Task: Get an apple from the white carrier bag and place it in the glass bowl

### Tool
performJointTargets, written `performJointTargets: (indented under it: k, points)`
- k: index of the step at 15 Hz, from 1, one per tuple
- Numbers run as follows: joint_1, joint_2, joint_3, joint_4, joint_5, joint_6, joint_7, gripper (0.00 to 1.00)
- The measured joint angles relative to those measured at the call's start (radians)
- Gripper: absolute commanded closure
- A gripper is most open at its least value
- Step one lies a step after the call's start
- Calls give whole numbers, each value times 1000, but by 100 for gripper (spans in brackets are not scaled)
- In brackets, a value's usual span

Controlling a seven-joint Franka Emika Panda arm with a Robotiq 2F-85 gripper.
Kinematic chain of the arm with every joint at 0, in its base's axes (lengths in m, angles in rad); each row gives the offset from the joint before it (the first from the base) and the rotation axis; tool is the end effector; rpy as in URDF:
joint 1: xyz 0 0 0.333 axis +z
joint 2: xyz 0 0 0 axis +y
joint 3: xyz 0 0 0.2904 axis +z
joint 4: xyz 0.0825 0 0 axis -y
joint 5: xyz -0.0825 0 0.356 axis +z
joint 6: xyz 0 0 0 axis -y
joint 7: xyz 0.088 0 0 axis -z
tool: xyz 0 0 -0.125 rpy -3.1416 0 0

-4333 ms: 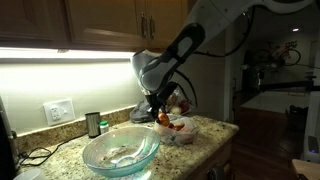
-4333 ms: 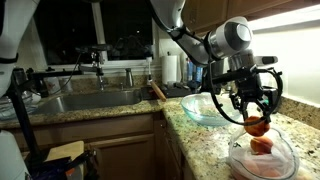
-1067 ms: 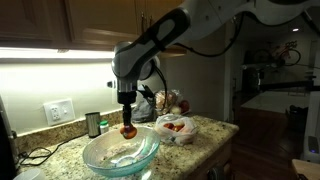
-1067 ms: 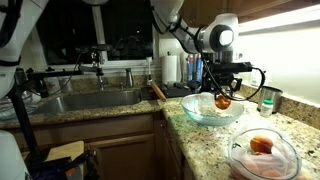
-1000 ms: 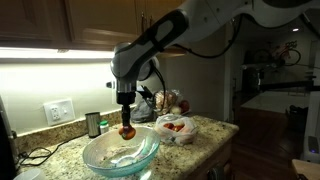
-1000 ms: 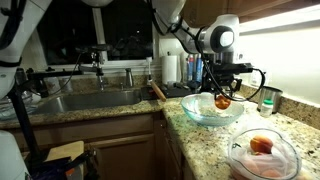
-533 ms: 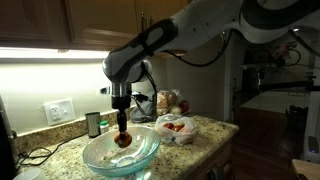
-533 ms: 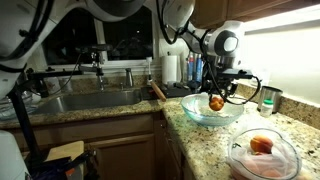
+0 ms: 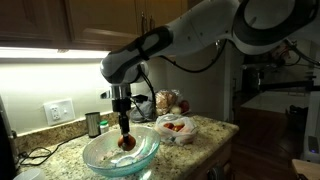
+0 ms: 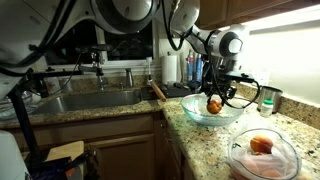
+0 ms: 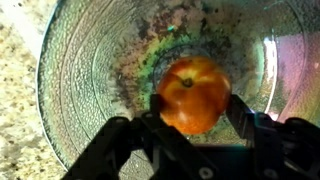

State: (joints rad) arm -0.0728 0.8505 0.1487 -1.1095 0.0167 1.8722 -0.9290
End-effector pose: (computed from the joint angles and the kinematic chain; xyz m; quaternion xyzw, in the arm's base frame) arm 0.7100 0.0262 0.2760 -0.8859 -0.4577 0.0093 0.0752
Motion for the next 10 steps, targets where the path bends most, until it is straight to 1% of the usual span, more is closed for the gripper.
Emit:
performJointTargets:
  k: [5,10]
  points:
    - [4,32,0,54,0,-46,-3,57]
    - [7,55,0,86,0,-65,-8,57]
